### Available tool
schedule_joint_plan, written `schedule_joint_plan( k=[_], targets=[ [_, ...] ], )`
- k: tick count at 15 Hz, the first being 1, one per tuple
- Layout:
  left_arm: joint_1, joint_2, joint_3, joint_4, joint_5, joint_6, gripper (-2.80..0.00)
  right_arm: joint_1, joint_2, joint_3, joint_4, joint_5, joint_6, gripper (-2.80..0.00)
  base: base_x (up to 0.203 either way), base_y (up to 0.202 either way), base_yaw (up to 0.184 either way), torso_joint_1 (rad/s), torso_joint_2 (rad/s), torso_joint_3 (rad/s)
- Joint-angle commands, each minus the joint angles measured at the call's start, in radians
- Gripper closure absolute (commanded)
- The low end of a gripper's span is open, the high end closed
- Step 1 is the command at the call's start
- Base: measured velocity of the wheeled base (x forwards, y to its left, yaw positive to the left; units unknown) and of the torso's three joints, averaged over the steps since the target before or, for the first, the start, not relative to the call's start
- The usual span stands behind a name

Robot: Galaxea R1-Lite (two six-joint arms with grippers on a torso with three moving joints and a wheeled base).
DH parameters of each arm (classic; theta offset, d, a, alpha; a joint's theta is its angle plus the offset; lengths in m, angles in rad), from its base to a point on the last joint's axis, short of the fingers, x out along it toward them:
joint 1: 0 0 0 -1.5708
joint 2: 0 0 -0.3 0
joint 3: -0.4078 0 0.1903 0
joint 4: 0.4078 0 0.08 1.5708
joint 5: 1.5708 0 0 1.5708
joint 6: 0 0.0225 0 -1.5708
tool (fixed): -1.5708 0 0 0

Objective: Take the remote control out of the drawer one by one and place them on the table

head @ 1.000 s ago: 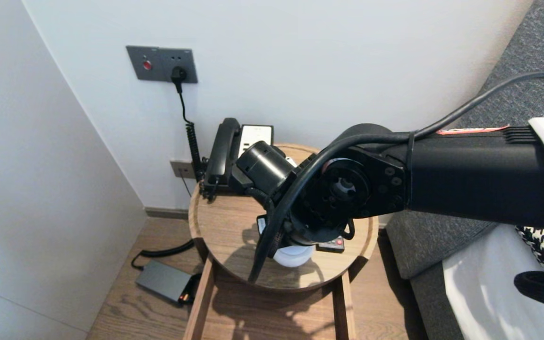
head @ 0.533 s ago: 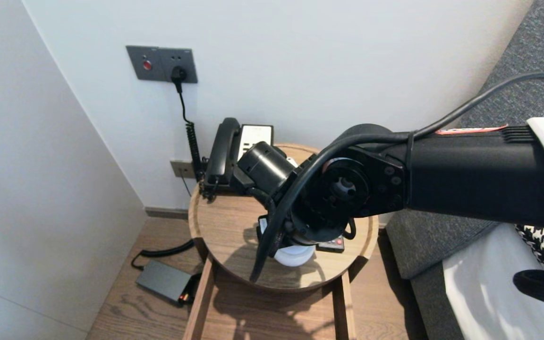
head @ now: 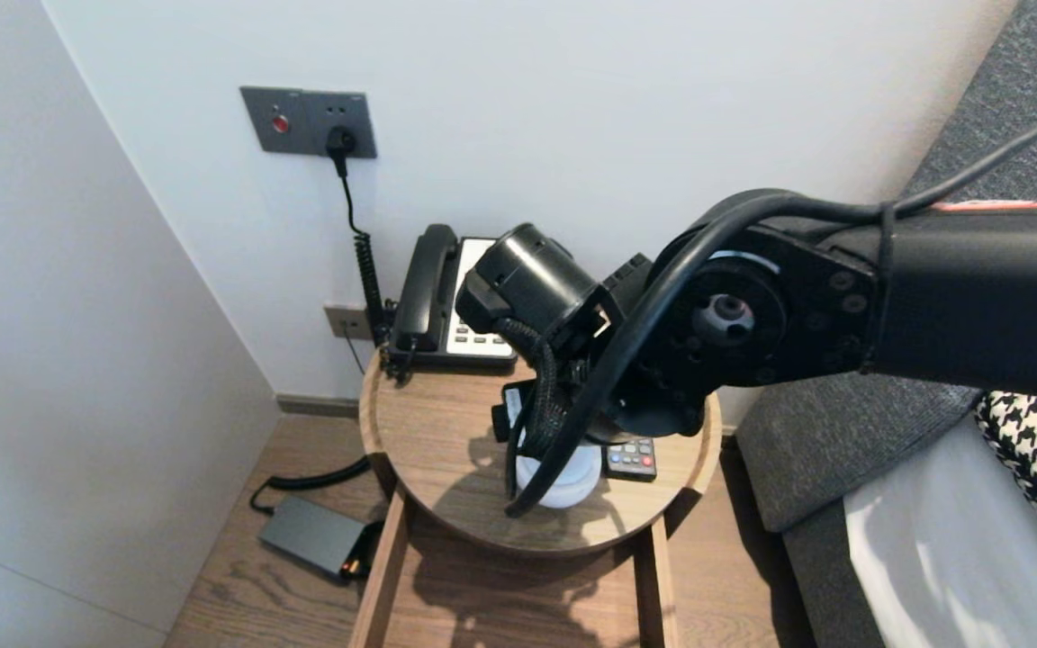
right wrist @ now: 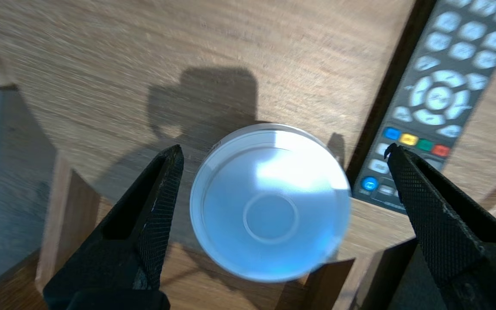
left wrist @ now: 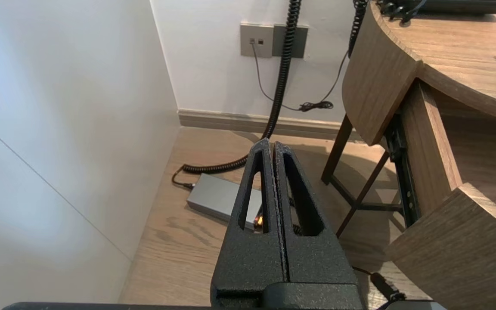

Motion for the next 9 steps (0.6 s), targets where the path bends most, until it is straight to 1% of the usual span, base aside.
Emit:
schedule_joint_plan(
  k=[1,4,5,9],
  targets=[
    [0.000,0.000,0.009,-0.001,0.001,0.000,0.00,-0.007,-0.074,0.000,0.005,-0.003,0.000,-2.80,0.000,0.000,0.000,0.000,0.00,0.000],
    [0.000,0.000,0.009,-0.001,0.001,0.000,0.00,-0.037,-0.169,0.003,0.020,-0.001,-0.002,-2.80,0.000,0.000,0.000,0.000,0.00,0.000],
    [0.000,0.000,0.009,-0.001,0.001,0.000,0.00,-0.043,-0.202,0.006,0.028,-0.001,-0.003,0.00,0.000,0.000,0.000,0.000,0.00,0.000],
    [0.000,0.000,0.009,-0.001,0.001,0.000,0.00,-0.048,-0.345,0.025,0.118,0.002,0.020,0.00,0.000,0.000,0.000,0.000,0.00,0.000]
  ],
)
